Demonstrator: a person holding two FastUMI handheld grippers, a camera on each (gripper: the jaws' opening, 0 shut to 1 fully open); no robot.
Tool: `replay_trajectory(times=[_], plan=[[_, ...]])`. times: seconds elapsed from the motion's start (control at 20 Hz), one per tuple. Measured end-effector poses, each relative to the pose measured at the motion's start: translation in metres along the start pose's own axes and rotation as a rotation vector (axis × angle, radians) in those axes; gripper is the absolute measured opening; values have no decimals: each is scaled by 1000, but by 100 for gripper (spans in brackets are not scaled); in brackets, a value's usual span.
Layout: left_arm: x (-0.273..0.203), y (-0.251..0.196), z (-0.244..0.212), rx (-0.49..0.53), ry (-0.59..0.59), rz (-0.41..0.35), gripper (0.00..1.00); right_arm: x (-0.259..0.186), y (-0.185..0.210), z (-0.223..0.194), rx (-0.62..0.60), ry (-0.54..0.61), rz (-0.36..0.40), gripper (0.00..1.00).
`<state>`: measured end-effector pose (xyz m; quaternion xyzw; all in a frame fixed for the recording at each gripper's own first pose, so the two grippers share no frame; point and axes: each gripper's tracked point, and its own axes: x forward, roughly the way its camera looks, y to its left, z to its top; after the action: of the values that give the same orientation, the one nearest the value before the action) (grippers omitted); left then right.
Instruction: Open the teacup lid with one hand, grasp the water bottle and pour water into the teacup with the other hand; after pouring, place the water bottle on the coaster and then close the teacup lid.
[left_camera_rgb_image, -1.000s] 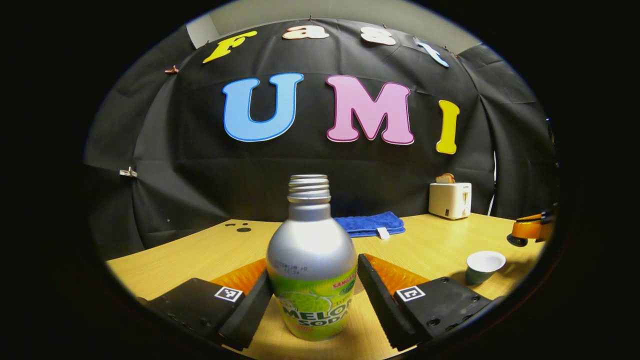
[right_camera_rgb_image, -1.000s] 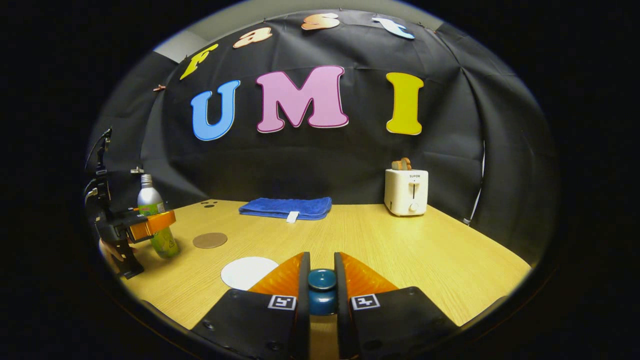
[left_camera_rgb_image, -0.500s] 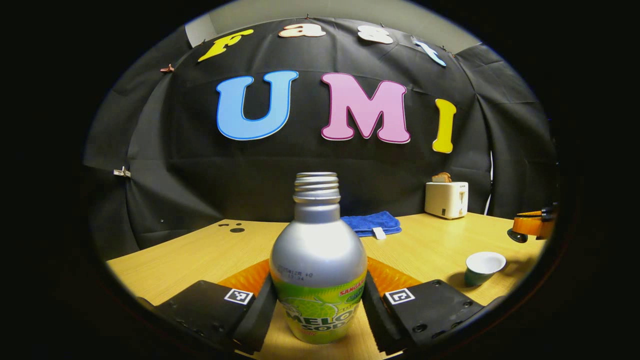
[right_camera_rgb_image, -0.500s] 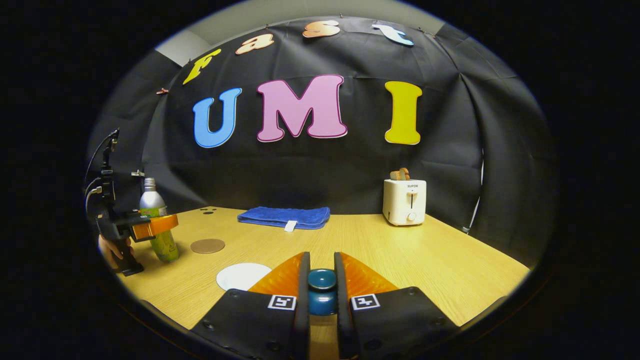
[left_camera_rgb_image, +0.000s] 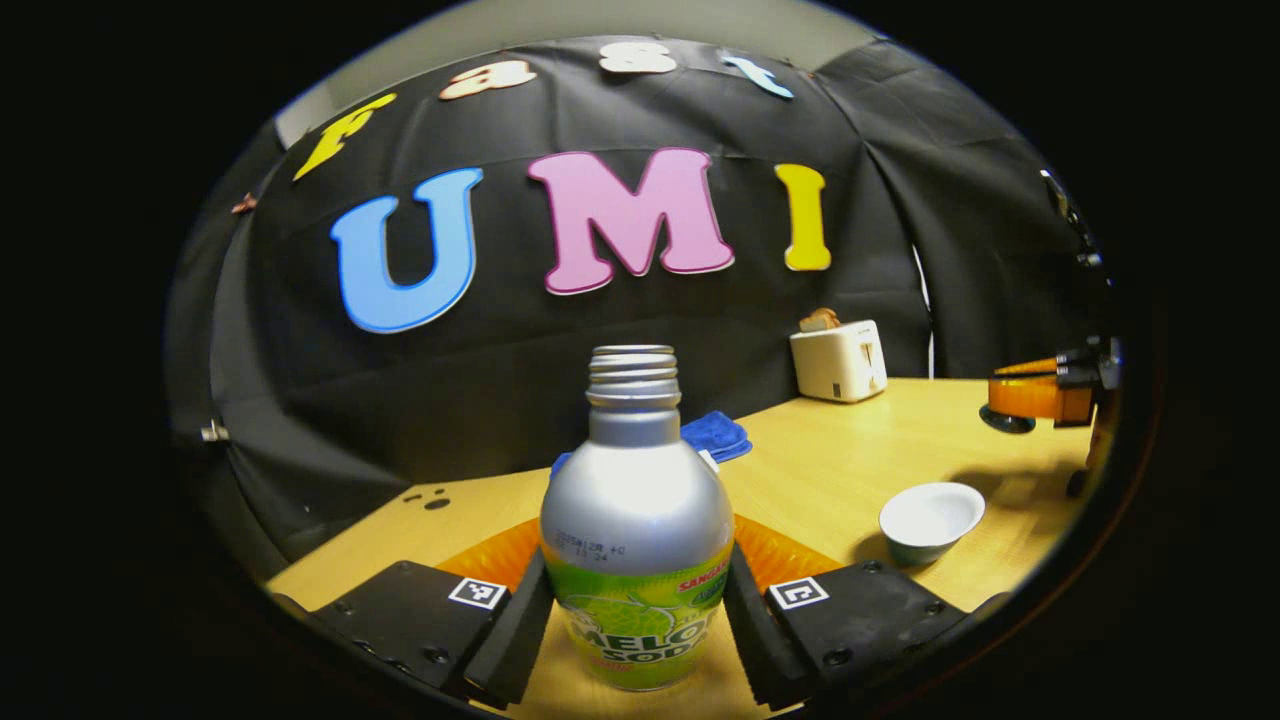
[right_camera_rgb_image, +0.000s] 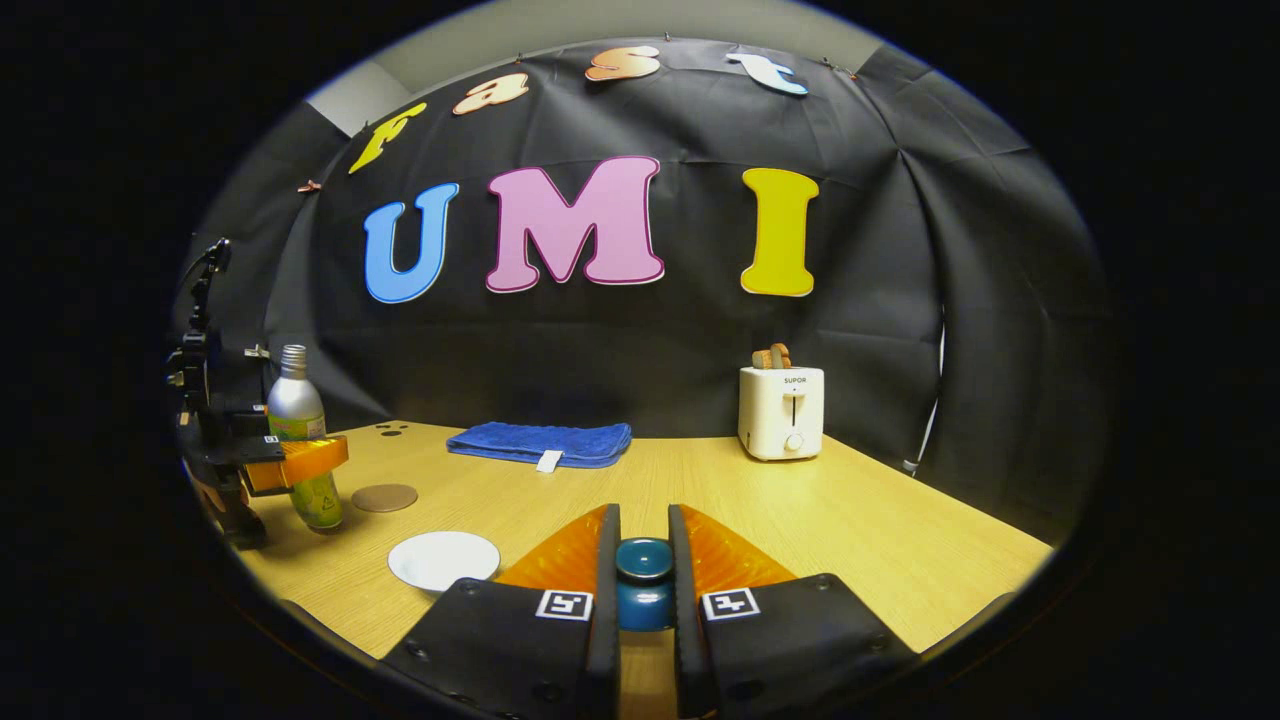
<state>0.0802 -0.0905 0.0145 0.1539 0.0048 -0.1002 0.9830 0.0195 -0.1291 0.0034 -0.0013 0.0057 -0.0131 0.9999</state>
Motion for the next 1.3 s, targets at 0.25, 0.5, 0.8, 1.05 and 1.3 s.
replay_trajectory(times=[0.25, 0.5, 0.8, 1.05, 1.3], plan=[[10, -28, -1, 305, 62, -60, 81, 0, -3, 0, 0, 1, -6, 25], [20, -59, 5, 666, 37, -131, 80, 0, -3, 0, 0, 0, -5, 25], [17, -79, -5, 935, 40, -209, 80, 0, -1, 0, -1, -1, 3, 25], [28, -80, -17, 1135, 61, -237, 80, 0, -1, 0, 0, -1, 7, 25], [27, -79, -22, 1261, 75, -267, 80, -1, 0, 0, 0, 0, 13, 25]])
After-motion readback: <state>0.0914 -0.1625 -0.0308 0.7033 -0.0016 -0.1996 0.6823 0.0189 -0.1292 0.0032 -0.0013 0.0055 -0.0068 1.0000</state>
